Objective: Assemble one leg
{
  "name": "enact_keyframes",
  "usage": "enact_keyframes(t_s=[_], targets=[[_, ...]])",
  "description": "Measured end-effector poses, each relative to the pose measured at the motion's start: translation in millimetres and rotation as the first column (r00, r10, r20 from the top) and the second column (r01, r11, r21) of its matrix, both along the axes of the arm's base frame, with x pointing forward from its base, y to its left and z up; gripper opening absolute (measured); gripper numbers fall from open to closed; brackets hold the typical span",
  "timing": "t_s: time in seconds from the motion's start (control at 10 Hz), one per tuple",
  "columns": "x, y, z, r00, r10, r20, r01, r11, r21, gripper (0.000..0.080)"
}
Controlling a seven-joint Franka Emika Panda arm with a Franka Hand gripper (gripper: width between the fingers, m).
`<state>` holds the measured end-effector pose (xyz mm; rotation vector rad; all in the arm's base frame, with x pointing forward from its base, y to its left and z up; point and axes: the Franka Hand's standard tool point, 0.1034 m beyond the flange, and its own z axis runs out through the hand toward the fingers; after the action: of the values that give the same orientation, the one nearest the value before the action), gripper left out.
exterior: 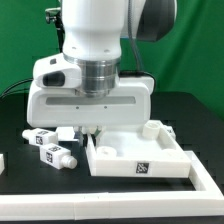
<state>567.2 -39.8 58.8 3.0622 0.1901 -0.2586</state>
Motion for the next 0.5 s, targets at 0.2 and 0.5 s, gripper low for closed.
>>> enact_keyframes(t_s=[0.2,0.5], targets=[[12.4,3.4,-12.2,1.0,-0.029,0.002,0.029,0.999,-0.015,0.005],[17.0,16.9,-23.0,0.992,-0.124,-0.025,0.123,0.992,-0.032,0.005]])
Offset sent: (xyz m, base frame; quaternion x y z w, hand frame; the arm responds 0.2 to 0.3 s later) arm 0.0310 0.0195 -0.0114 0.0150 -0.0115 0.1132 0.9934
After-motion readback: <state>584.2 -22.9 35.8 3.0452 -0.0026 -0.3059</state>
